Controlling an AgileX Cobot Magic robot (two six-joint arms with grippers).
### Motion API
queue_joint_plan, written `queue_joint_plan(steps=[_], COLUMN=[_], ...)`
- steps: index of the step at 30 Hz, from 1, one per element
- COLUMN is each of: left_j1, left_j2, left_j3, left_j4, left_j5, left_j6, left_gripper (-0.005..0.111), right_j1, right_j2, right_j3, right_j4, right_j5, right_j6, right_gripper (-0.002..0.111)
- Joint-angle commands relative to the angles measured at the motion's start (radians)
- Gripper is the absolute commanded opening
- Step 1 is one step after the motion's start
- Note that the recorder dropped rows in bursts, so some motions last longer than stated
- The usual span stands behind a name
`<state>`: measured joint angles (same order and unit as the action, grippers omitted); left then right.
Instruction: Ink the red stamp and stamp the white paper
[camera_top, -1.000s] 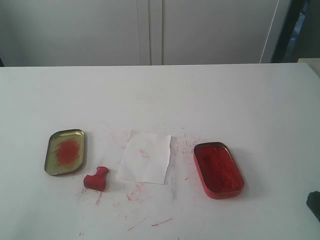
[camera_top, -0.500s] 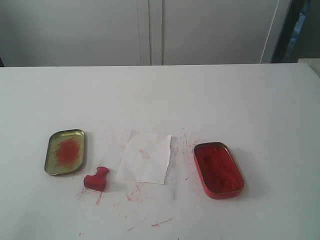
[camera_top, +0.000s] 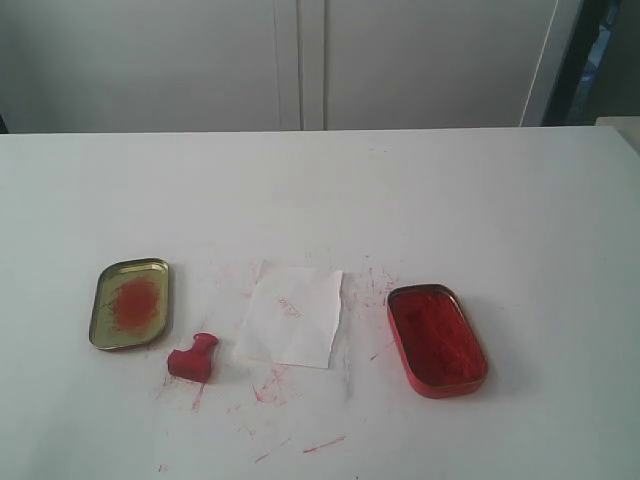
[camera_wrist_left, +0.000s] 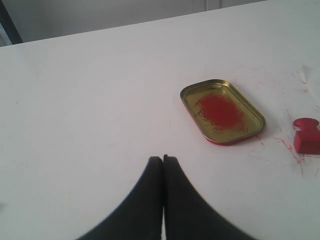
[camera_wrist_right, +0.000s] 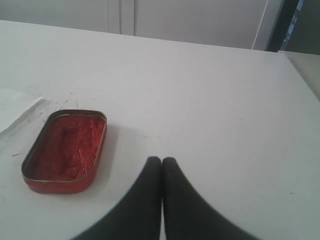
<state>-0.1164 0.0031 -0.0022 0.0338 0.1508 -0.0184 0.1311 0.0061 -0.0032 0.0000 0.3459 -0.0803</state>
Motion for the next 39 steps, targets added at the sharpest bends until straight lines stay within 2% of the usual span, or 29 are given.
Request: queue_joint_plan(steps=[1,4,8,39], left_j1=[-0.008,-0.008,-0.008,-0.008], left_j2=[-0.003,-0.003,-0.003,-0.003], left_j3=[0.002,0.002,0.002,0.002], left_j4=[0.0,0.0,0.0,0.0], left_j5=[-0.001,-0.001,-0.001,-0.001], left_j6=[-0.003,-0.003,-0.003,-0.003], left_gripper=[0.0,0.0,0.0,0.0], right_j1=[-0.049,-0.144,-0.205,-0.207], right_j2=[-0.006,-0.006,-0.006,-0.006], right_j3=[0.003,0.003,0.003,0.003], right_j4=[0.007,0.0,0.0,0.0], right_j5=[-0.01,-0.01,-0.01,-0.01], right_j6=[-0.011,-0.011,-0.011,-0.011], right_gripper=[0.0,0.0,0.0,0.0])
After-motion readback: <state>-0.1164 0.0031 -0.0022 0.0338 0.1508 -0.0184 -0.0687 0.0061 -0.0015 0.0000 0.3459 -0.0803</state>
